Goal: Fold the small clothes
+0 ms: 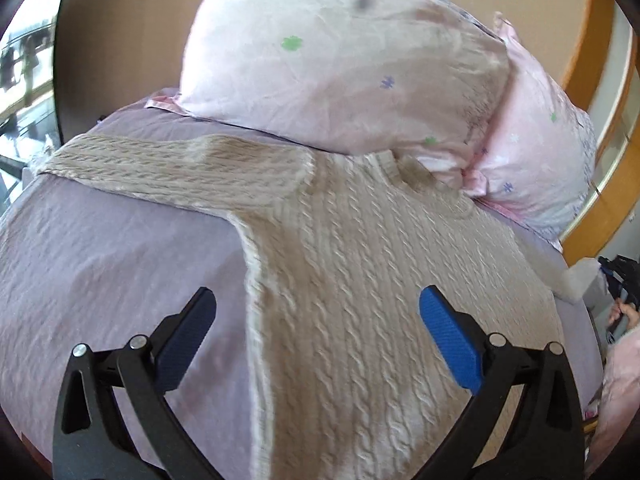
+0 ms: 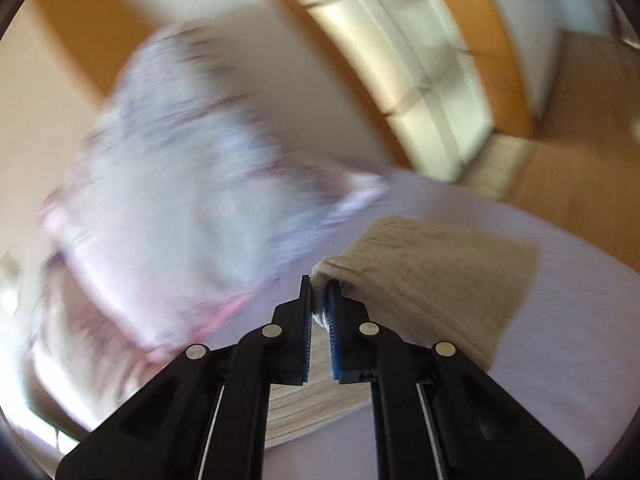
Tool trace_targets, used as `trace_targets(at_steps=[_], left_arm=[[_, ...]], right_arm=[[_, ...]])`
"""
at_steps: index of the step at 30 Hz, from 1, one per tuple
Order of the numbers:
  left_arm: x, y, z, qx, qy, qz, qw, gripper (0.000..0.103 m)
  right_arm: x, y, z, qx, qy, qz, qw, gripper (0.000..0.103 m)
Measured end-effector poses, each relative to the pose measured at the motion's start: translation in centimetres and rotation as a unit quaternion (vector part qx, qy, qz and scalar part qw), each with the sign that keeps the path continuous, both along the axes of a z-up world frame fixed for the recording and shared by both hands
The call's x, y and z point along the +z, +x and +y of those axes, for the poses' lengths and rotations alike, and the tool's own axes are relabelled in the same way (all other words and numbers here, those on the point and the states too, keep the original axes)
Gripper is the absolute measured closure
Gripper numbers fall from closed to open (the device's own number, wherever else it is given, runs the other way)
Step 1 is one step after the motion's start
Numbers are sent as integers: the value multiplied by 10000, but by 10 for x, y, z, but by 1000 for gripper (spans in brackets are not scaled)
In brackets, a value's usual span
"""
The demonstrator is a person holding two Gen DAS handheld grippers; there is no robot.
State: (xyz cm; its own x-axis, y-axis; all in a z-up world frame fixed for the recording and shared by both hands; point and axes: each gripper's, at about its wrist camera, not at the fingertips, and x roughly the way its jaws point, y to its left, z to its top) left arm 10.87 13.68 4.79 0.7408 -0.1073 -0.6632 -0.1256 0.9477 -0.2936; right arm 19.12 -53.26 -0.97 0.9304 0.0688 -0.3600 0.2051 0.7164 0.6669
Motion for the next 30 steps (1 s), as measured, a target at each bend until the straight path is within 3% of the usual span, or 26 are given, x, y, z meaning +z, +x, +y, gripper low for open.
trace_targets(at_steps=[3, 7, 9, 11, 13, 14, 16, 17, 22, 27, 29, 30], left_arm=[[2, 12, 44, 481, -397, -105, 9980, 2], [1, 34, 91, 1100, -539, 153, 9924, 2], [-2, 45, 107, 1272, -533, 287, 9900, 2], [-9, 55, 125, 1468, -611, 453, 9862, 6], [-17, 62, 144, 1646, -793, 600, 9813, 12], [-21, 65, 155, 1715, -926, 633, 9788, 16], [-30, 72, 173, 1883, -1076, 739, 9734, 24], [-33, 74, 182, 1945, -1146, 742, 9714, 27], [-34, 77, 222, 2348, -1475, 602, 9589, 32], [-39, 78, 263, 2807, -1847, 601, 9399, 52], [-39, 81, 278, 3059, -1676, 783, 9339, 86], [-37, 83, 283, 3154, -1508, 906, 9325, 95]], right_arm=[[51, 4, 104, 1279, -393, -661, 9888, 95], [71, 31, 253, 3057, -557, -880, 9464, 95], [57, 53, 326, 3739, -803, -511, 9226, 94], [32, 70, 383, 4248, -1121, 250, 8980, 94], [19, 73, 398, 4437, -1084, 609, 8875, 88], [19, 67, 394, 4364, -1125, 527, 8911, 81], [28, 62, 377, 3988, -1392, 296, 9059, 30], [33, 56, 366, 3809, -1458, 137, 9129, 24], [48, 48, 339, 3700, -1514, -35, 9166, 24], [30, 50, 351, 3870, -1507, 19, 9097, 24], [26, 52, 353, 3940, -1518, 62, 9065, 24], [25, 52, 352, 3958, -1528, 81, 9055, 24]])
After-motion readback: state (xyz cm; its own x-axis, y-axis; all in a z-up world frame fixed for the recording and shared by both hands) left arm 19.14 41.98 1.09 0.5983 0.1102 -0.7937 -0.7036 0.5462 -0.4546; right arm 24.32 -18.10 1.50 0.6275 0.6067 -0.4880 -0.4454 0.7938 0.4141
